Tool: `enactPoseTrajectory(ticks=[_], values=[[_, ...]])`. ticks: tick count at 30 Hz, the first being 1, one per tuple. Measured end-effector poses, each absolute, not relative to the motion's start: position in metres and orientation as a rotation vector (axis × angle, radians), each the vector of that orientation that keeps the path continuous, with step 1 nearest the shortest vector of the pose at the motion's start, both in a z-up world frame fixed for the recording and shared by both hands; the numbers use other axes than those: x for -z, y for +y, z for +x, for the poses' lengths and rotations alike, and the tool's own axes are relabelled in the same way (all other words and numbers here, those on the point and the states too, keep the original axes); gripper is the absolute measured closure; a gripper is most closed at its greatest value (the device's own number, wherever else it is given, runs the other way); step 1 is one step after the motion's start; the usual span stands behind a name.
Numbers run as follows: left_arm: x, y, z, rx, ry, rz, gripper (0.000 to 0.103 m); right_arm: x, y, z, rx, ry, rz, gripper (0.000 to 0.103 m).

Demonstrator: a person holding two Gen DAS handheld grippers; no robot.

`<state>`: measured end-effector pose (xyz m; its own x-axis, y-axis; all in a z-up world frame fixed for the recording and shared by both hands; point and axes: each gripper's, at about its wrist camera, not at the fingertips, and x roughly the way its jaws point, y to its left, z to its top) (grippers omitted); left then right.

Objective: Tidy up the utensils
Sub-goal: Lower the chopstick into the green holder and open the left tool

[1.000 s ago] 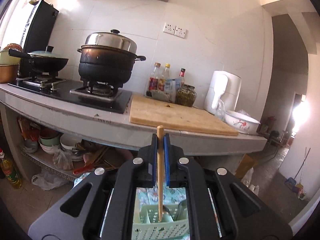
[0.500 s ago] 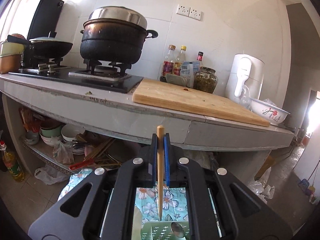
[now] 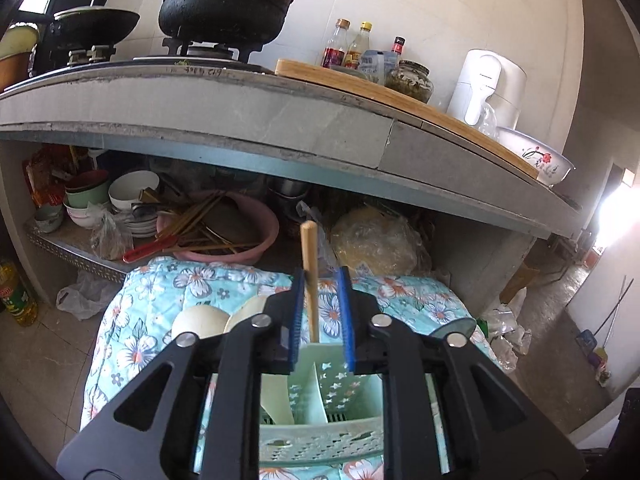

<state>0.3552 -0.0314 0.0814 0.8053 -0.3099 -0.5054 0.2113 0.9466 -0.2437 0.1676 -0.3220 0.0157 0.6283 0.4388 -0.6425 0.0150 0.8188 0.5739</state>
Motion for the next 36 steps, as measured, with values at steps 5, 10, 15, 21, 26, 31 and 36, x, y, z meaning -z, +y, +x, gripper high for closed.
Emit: enactPoseTrajectory(ticks=[5, 10, 15, 21, 26, 31, 36], values=[[-0.082, -0.026, 0.340, 0.315, 0.527, -0.155, 0.089, -0.029, -0.319, 0.177, -0.253, 0.840, 0.559, 0.096], [-0.080, -0.021, 0.341, 0.319, 0.534, -0.138, 0.100, -0.029, -0.309, 0.176, -0.254, 0.854, 0.551, 0.096], [-0.085, -0.005, 0.341, 0.331, 0.526, -0.190, 0.100, -0.030, -0.309, 0.176, -0.247, 0.857, 0.549, 0.096], [-0.095, 0.011, 0.341, 0.359, 0.514, -0.249, 0.103, -0.029, -0.309, 0.177, -0.252, 0.857, 0.555, 0.096], [-0.112, 0.016, 0.334, 0.372, 0.474, -0.258, 0.103, -0.025, -0.312, 0.176, -0.255, 0.859, 0.572, 0.096], [-0.132, 0.017, 0.324, 0.396, 0.431, -0.259, 0.103, -0.024, -0.316, 0.174, -0.257, 0.855, 0.584, 0.096], [-0.151, 0.015, 0.309, 0.417, 0.385, -0.242, 0.103, -0.024, -0.317, 0.171, -0.262, 0.850, 0.589, 0.096]])
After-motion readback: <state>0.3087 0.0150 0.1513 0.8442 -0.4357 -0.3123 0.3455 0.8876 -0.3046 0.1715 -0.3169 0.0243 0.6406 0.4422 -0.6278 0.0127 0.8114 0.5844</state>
